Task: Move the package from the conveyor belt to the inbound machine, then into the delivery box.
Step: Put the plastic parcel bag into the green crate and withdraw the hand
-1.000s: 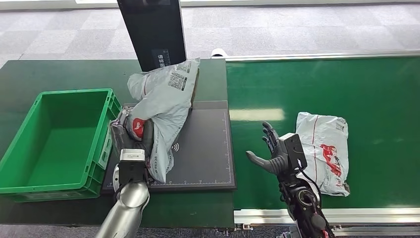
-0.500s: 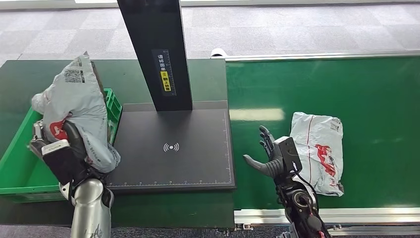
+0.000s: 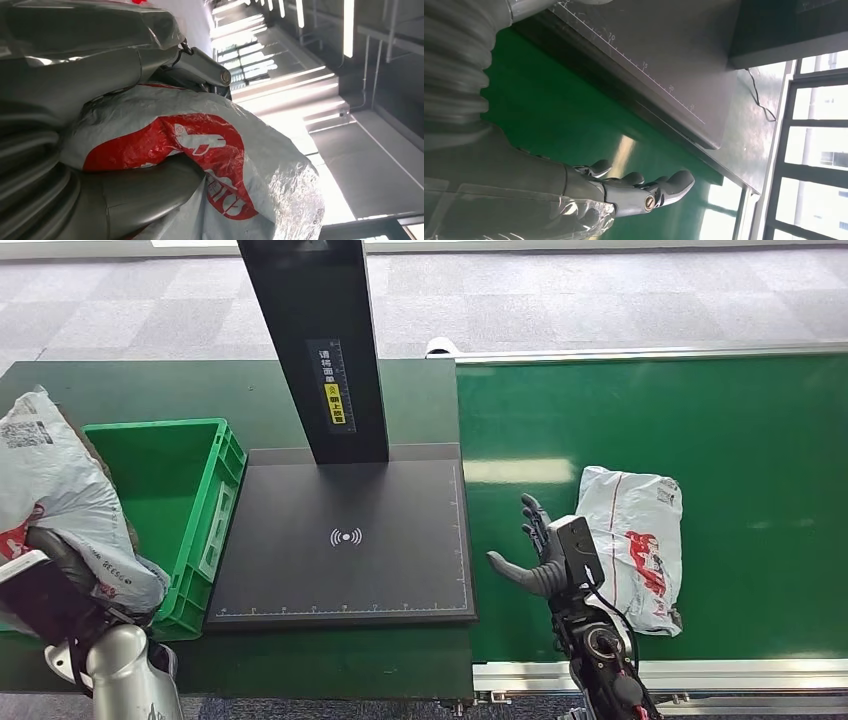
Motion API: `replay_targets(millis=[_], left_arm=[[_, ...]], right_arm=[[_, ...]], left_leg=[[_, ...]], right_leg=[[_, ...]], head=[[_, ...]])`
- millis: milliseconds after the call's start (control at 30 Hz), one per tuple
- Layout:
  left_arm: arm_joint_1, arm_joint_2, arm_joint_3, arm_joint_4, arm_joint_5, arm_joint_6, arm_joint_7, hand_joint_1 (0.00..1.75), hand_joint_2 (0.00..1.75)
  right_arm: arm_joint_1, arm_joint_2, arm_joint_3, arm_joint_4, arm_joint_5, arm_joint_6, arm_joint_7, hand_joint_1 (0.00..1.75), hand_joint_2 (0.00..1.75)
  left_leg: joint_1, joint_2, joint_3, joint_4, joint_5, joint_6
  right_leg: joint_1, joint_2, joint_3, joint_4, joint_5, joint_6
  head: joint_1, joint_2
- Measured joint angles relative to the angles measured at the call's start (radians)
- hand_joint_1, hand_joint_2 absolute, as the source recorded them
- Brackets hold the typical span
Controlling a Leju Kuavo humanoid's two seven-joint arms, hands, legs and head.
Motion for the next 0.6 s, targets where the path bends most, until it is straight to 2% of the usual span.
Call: replay_targets(millis=[100,133,167,200,433,567,600], left_arm=[[-0.013,-0.001,0.055,-0.008,-0.096,0.0,0.0,0.26,1.75],[-0.017,-0.002,0.069,-0.009,-0.125,0.0,0.0,0.1,1.75],[-0.021,-0.002,0.081,-0.008,-0.154,0.0,0.0,0.02,1.75],[-0.024,-0.003,0.09,-0.005,-0.183,0.0,0.0,0.0,1.75],[-0.042,-0.007,0.124,0.032,-0.276,0.0,0.0,0.0,1.75],[-0.056,-0.009,0.133,0.044,-0.28,0.0,-0.001,0.0,0.0],[-0.058,-0.01,0.134,0.047,-0.28,0.0,-0.001,0.0,0.0]], right_arm=[[0.0,0.006,0.0,0.0,0.01,-0.003,0.001,0.0,1.75],[0.0,0.007,0.0,0.0,0.012,-0.004,0.001,0.0,1.75],[0.0,0.009,0.0,0.0,0.012,-0.005,0.001,0.0,1.75],[0.0,0.01,0.0,0.0,0.011,-0.006,0.002,0.0,1.75],[0.0,0.016,0.0,0.0,0.018,-0.01,0.008,0.0,1.75],[0.0,0.019,0.0,0.0,0.019,-0.01,0.01,0.0,1.75],[0.0,0.019,0.0,0.0,0.019,-0.01,0.01,0.0,1.75]], left_leg=[[0.0,0.0,0.0,0.0,0.0,0.0],[0.0,0.0,0.0,0.0,0.0,0.0],[0.0,0.0,0.0,0.0,0.0,0.0],[0.0,0.0,0.0,0.0,0.0,0.0],[0.0,0.0,0.0,0.0,0.0,0.0],[0.0,0.0,0.0,0.0,0.0,0.0],[0.0,0.0,0.0,0.0,0.0,0.0]], right_leg=[[0.0,0.0,0.0,0.0,0.0,0.0],[0.0,0.0,0.0,0.0,0.0,0.0],[0.0,0.0,0.0,0.0,0.0,0.0],[0.0,0.0,0.0,0.0,0.0,0.0],[0.0,0.0,0.0,0.0,0.0,0.0],[0.0,0.0,0.0,0.0,0.0,0.0],[0.0,0.0,0.0,0.0,0.0,0.0]], head=[[0.0,0.0],[0.0,0.0],[0.0,0.0],[0.0,0.0],[0.0,0.0],[0.0,0.0],[0.0,0.0]])
